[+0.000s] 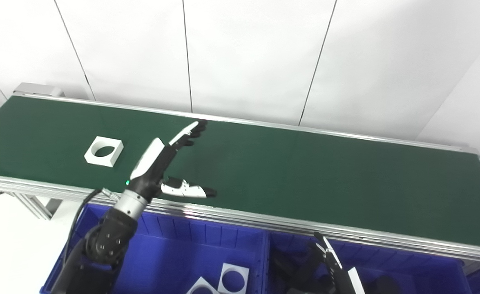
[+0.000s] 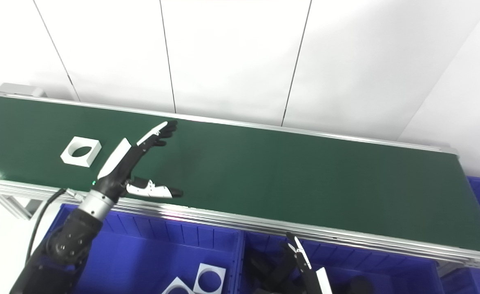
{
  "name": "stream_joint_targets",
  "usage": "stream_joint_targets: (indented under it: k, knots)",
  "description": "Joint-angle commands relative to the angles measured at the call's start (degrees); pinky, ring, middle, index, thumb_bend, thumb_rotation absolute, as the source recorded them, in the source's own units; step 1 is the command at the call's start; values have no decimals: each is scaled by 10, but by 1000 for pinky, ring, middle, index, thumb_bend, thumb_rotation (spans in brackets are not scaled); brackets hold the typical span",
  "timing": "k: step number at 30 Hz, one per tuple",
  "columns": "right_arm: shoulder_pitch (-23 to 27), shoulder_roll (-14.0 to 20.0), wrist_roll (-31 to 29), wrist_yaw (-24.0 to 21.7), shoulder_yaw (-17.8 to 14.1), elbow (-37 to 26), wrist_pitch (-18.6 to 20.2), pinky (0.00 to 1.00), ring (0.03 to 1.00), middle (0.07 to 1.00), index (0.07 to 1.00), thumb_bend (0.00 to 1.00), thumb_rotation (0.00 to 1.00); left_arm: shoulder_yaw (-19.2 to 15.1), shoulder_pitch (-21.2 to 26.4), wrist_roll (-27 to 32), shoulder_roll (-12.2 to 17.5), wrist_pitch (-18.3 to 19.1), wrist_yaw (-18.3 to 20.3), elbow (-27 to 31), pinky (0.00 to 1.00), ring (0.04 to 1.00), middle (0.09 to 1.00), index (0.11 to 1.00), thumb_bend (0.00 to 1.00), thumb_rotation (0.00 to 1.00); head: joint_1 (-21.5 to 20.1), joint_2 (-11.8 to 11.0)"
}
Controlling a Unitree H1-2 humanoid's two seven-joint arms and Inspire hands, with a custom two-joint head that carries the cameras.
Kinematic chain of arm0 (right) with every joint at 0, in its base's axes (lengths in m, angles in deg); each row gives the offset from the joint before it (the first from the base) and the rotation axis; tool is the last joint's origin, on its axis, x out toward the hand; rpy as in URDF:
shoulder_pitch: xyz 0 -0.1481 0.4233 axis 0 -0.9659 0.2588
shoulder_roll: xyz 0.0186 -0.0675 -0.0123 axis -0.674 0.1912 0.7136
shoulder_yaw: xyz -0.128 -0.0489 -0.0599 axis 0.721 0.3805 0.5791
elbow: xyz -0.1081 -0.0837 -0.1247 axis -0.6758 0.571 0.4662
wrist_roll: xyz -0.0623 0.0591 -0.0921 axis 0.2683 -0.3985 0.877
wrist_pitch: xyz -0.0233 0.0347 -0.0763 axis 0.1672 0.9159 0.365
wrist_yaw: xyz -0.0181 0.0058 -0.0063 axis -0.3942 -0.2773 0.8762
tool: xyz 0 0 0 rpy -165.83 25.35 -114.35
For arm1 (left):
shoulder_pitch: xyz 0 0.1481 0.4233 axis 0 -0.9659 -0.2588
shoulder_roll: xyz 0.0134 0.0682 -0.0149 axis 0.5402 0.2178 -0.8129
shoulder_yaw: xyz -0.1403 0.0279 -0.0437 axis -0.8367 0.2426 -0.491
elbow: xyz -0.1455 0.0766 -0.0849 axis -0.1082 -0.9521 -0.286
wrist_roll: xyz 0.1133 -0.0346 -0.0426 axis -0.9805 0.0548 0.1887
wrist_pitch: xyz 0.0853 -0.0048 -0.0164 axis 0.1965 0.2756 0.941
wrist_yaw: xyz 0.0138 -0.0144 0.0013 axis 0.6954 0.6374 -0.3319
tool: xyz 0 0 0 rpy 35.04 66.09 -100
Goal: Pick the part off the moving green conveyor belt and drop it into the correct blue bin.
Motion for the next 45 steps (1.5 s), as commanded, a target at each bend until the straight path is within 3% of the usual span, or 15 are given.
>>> stream_joint_targets:
  k: [1,9,15,27,31,35,40,45]
  knots:
    - [6,3,-7,-3,-2,-9,-33,935,889,876,960,908,423,-11,26,-12,20,-14,-23,-4,825,889,917,926,821,334,-1,2]
    - [8,6,-7,-3,-1,-7,-36,898,870,869,954,909,437,-28,49,-15,46,-8,-41,-67,830,892,923,920,817,179,-10,9]
    - [8,6,-13,-4,-2,-9,-37,888,864,865,951,922,448,-33,87,-24,49,0,-76,-146,846,902,923,919,827,174,-8,12]
    - [7,6,-18,-1,-4,-9,-44,898,871,861,940,951,469,9,157,-51,59,72,-69,-228,856,922,967,965,856,112,-1,21]
    - [7,10,-20,-3,-4,-9,-45,914,879,863,944,951,477,28,177,-83,72,97,-77,-240,782,894,974,967,869,126,7,26]
    - [7,14,-28,-8,-4,-12,-45,929,881,867,954,937,477,40,191,-98,79,113,-75,-250,867,947,958,956,887,78,11,30]
    - [7,19,-32,-7,-3,-13,-46,918,875,866,950,930,471,73,209,-124,105,141,-39,-255,985,995,984,985,901,78,16,34]
    - [8,20,-34,-3,-2,-11,-46,909,866,862,945,931,471,92,216,-137,126,156,-14,-244,1000,1000,981,975,930,49,19,36]
